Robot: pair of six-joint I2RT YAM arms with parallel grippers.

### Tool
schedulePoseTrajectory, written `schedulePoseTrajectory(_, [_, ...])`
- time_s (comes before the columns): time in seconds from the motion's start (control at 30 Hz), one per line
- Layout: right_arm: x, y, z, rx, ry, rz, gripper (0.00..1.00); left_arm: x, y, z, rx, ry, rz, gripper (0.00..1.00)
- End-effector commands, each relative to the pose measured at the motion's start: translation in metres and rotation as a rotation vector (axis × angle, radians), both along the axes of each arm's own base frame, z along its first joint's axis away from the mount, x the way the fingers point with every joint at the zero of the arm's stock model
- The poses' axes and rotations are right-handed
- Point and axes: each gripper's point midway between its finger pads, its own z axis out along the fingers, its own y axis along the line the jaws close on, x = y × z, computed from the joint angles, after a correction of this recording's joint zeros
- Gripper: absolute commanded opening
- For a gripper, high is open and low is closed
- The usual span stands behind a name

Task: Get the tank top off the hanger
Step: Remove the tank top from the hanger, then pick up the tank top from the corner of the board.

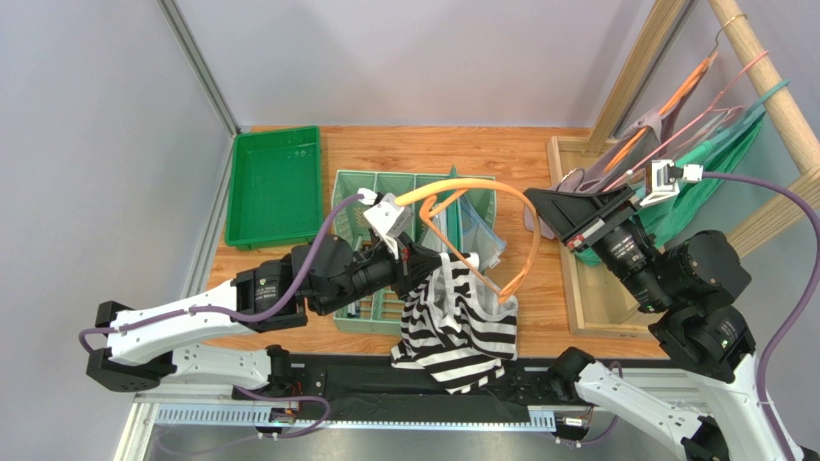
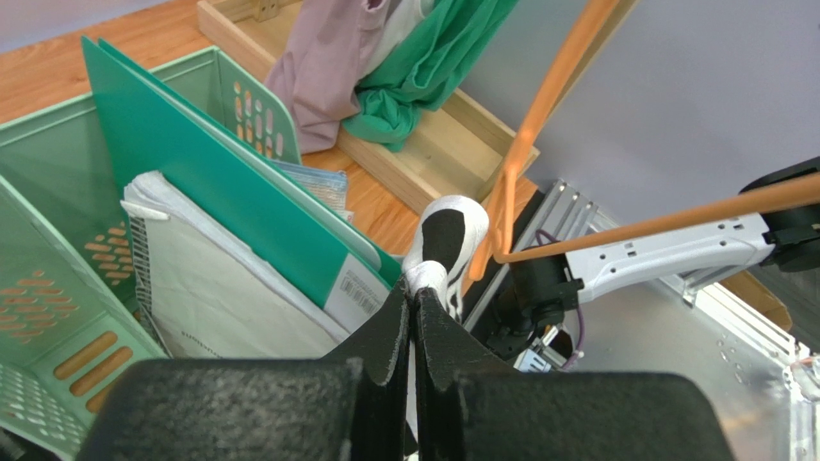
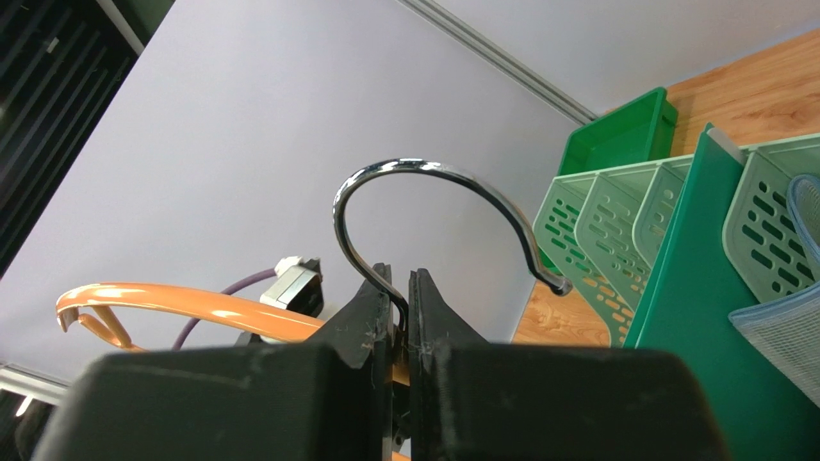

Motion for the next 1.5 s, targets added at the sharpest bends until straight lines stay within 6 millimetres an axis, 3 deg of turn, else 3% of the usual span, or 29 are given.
schedulePoseTrajectory(0.0, [-0.029, -0.028, 0.046, 0.062, -0.145, -0.023, 0.00, -0.006, -0.002, 0.005, -0.039, 0.049, -0.068, 0.00])
schedulePoseTrajectory(0.03, [-0.028, -0.034, 0.036, 0.019, -0.122, -0.051, 0.00, -0.013, -0.006, -0.002, -0.018, 0.062, -0.111, 0.00])
schedulePoseTrajectory(0.17, [-0.031, -0.066, 0.027, -0.028, -0.140, -0.181, 0.00, -0.037, -0.028, -0.041, 0.075, 0.134, -0.263, 0.00])
schedulePoseTrajectory(0.2, [-0.033, -0.071, 0.026, -0.036, -0.142, -0.197, 0.00, -0.041, -0.030, -0.060, 0.110, 0.162, -0.276, 0.00])
schedulePoseTrajectory(0.27, [-0.035, -0.085, 0.019, -0.080, -0.140, -0.248, 0.00, -0.047, -0.034, -0.080, 0.134, 0.199, -0.283, 0.00])
schedulePoseTrajectory(0.3, [-0.038, -0.091, 0.021, -0.086, -0.144, -0.264, 0.00, -0.050, -0.034, -0.101, 0.170, 0.223, -0.282, 0.00])
schedulePoseTrajectory(0.37, [-0.039, -0.098, 0.015, -0.111, -0.142, -0.291, 0.00, -0.053, -0.041, -0.113, 0.162, 0.253, -0.280, 0.00])
schedulePoseTrajectory(0.47, [-0.040, -0.100, 0.010, -0.120, -0.138, -0.294, 0.00, -0.062, -0.054, -0.139, 0.192, 0.278, -0.285, 0.00])
schedulePoseTrajectory(0.67, [-0.036, -0.088, 0.000, -0.147, -0.122, -0.256, 0.00, -0.044, -0.057, -0.217, 0.420, 0.285, -0.069, 0.00])
schedulePoseTrajectory(0.77, [-0.035, -0.086, -0.006, -0.155, -0.112, -0.251, 0.00, -0.043, -0.063, -0.241, 0.472, 0.284, -0.016, 0.00])
schedulePoseTrajectory(0.9, [-0.035, -0.087, -0.010, -0.164, -0.112, -0.255, 0.00, -0.049, -0.067, -0.257, 0.512, 0.235, 0.049, 0.07])
schedulePoseTrajectory(1.03, [-0.035, -0.090, -0.012, -0.170, -0.109, -0.266, 0.00, -0.056, -0.066, -0.269, 0.510, 0.230, 0.111, 0.08])
schedulePoseTrajectory(1.2, [-0.035, -0.089, -0.013, -0.172, -0.108, -0.263, 0.00, -0.056, -0.056, -0.266, 0.490, 0.161, 0.205, 0.09])
schedulePoseTrajectory(1.47, [-0.038, -0.093, -0.016, -0.173, -0.112, -0.267, 0.00, -0.070, -0.066, -0.290, 0.462, 0.194, 0.158, 0.47])
